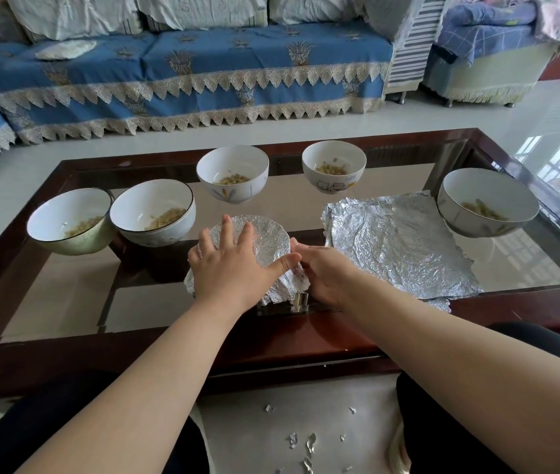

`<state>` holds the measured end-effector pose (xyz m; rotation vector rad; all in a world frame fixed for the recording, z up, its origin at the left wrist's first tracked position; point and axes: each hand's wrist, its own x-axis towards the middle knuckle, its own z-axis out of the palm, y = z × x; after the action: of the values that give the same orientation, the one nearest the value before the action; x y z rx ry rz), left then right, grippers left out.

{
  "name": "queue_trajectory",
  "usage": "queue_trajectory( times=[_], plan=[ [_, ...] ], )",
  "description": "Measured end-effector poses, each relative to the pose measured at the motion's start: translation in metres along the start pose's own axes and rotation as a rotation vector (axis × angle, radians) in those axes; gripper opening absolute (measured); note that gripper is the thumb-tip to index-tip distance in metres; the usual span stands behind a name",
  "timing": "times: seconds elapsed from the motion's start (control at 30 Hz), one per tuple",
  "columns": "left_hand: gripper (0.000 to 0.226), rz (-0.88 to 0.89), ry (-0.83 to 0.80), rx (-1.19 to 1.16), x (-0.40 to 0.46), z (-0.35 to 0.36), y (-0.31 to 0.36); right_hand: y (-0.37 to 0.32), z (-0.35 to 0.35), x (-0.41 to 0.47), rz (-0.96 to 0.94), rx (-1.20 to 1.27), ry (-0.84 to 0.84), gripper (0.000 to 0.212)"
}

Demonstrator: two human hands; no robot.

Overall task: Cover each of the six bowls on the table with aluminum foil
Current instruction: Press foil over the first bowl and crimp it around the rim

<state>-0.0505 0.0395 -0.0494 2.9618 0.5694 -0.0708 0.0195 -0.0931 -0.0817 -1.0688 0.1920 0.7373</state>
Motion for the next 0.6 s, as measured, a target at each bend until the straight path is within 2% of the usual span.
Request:
queue_trajectory(
  times=[0.23, 0.33, 0.5, 0.6],
  plan=[
    [0.124, -0.001, -0.007, -0.005, 0.000, -0.001, 0.000, -0.006, 0.004, 0.004, -0.001, -0.139, 0.052, 0.025],
    [0.122, 0.002, -0.001, -0.006, 0.001, 0.000, 0.000, -0.006, 0.008, 0.003, -0.007, -0.166, 0.033, 0.016],
    [0.106, 0.017, 0.035, -0.024, -0.001, 0.000, 0.001, 0.001, 0.015, 0.005, -0.130, -0.192, 0.226, 0.019],
    [0.101, 0.018, 0.029, -0.023, -0.001, -0.001, 0.001, 0.003, 0.015, 0.002, -0.223, -0.260, 0.230, 0.021]
  ],
)
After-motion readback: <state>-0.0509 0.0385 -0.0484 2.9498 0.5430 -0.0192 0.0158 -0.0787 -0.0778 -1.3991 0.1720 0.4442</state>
